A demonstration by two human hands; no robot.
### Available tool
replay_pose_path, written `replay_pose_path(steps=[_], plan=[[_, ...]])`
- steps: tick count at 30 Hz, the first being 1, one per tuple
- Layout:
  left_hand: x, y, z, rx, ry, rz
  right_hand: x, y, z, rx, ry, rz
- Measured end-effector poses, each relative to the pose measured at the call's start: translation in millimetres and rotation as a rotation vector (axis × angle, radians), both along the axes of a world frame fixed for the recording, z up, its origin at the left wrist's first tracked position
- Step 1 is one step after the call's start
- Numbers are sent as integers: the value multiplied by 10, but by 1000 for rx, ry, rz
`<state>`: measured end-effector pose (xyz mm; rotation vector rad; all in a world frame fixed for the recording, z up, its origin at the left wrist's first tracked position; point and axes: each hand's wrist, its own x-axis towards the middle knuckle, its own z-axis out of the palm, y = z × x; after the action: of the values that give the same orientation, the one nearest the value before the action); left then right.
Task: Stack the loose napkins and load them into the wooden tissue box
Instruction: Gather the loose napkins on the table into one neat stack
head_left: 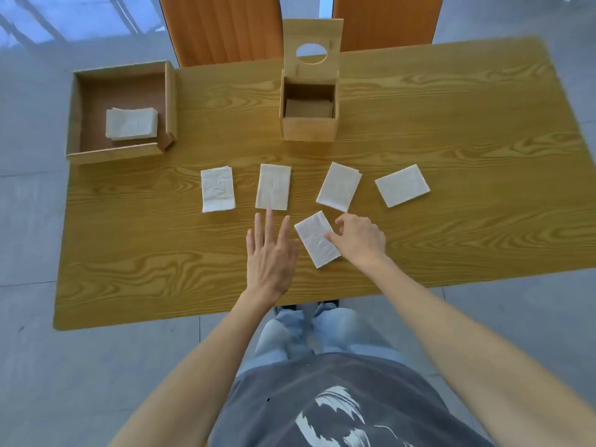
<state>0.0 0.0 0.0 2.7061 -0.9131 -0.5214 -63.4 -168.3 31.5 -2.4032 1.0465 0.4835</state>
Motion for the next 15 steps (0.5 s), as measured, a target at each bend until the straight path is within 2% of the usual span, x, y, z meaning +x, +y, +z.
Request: replay_pose_path(steps=[6, 10, 15], plan=[[-49, -90, -100, -1, -12, 41, 48, 49, -62, -62, 20, -31], [8, -179, -94, -46, 13, 139, 58, 32, -107, -53, 17, -39], [93, -292, -81, -70, 161, 214, 33, 44, -145, 3, -47, -70]])
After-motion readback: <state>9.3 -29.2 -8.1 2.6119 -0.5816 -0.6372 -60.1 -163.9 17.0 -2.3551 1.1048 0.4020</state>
